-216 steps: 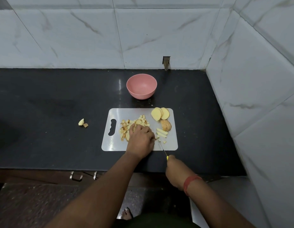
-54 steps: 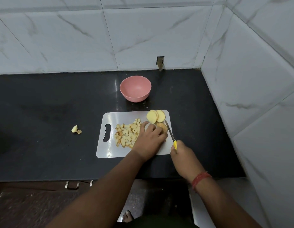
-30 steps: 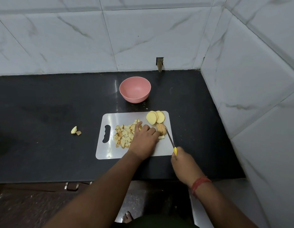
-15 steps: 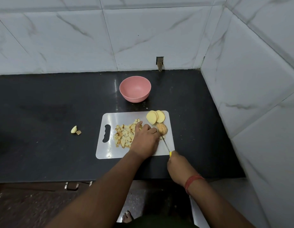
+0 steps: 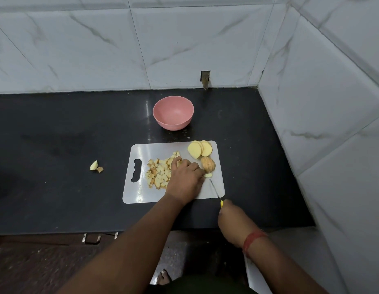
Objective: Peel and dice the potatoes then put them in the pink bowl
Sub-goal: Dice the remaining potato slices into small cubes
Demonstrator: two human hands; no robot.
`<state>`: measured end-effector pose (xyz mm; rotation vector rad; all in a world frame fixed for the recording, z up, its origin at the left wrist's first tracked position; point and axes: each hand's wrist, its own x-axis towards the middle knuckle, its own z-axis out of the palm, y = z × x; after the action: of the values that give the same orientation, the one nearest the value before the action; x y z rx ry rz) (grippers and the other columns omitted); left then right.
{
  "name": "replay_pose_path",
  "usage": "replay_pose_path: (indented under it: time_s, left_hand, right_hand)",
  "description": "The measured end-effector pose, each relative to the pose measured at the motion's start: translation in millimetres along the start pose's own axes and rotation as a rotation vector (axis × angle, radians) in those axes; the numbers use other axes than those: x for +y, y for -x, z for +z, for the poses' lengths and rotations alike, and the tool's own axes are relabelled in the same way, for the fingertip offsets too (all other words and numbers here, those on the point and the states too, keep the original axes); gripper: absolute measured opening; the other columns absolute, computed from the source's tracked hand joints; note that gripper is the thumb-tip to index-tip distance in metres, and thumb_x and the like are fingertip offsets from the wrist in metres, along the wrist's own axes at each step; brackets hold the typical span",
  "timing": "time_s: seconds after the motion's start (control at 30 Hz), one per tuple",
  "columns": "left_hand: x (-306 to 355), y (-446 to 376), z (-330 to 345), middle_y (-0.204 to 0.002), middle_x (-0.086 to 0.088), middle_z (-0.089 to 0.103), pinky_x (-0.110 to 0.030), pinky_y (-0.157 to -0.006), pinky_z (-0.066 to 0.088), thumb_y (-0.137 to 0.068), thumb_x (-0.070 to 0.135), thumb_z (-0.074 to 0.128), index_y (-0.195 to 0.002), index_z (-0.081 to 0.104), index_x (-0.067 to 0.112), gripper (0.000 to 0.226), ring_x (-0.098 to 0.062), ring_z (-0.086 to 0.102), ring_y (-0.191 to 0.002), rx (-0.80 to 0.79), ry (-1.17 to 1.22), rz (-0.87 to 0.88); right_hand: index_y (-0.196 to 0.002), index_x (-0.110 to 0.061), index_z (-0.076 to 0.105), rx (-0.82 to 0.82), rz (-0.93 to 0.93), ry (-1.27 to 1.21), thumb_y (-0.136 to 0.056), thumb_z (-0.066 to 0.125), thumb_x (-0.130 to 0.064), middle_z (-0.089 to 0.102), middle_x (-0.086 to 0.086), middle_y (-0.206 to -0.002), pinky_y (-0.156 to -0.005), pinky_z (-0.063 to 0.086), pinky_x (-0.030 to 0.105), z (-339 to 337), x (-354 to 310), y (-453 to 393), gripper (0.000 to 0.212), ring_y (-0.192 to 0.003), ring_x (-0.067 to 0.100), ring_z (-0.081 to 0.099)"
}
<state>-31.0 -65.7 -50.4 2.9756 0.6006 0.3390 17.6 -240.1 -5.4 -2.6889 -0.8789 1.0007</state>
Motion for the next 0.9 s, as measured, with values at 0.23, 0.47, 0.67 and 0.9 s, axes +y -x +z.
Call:
replay_pose_path:
  time_s: [0.23,0.47,0.67,0.9]
  left_hand:
    - [-7,6,5,-0.089,0.008,0.062,-0.054,-0.107,0.033,-0.091,0.036,0.064,-0.090,0.073,0.023,0.015,-0.022,0.054,-0.091,0.037,0.053,-0.037]
    - [-6,4,4,-0.087,0.009,0.064,-0.055,-0.108,0.031,-0.093,0.036,0.062,-0.089,0.074,0.025,0.017,-0.022,0.054,-0.091,0.011,0.046,-0.040]
    - [-7,4,4,-0.090,0.008,0.065,-0.054,-0.110,0.029,-0.095,0.038,0.058,-0.091,0.074,0.026,0.021,-0.022,0.055,-0.094,-0.012,0.033,-0.036]
    - [-16,14,6,-0.095,0.007,0.058,-0.052,-0.111,0.029,-0.092,0.043,0.057,-0.099,0.070,0.025,0.022,-0.021,0.051,-0.098,0.052,0.076,-0.026]
  right_hand:
    - [-0.112,-0.005,0.043,0.025,-0.032,0.027,-0.097,0.037,-0.009,0.060,0.014,-0.099,-0.064,0.037,0.026,-7,-16,-7,0.017,-0.083,0.027,0.060]
    - [-0.123,-0.003,0.043,-0.063,-0.033,-0.030,-0.098,0.036,-0.012,0.056,0.018,-0.117,-0.078,0.041,0.029,-13,-23,-12,0.027,-0.108,0.034,0.058]
    - [-0.126,-0.001,0.042,-0.095,-0.044,-0.002,-0.098,0.035,-0.010,0.057,0.019,-0.118,-0.076,0.040,0.029,-5,-11,-2,0.030,-0.091,0.027,0.052]
    - [-0.123,0.000,0.042,-0.043,-0.067,-0.022,-0.099,0.033,-0.010,0.057,0.020,-0.115,-0.074,0.040,0.030,-8,-9,0,0.027,-0.086,0.023,0.045]
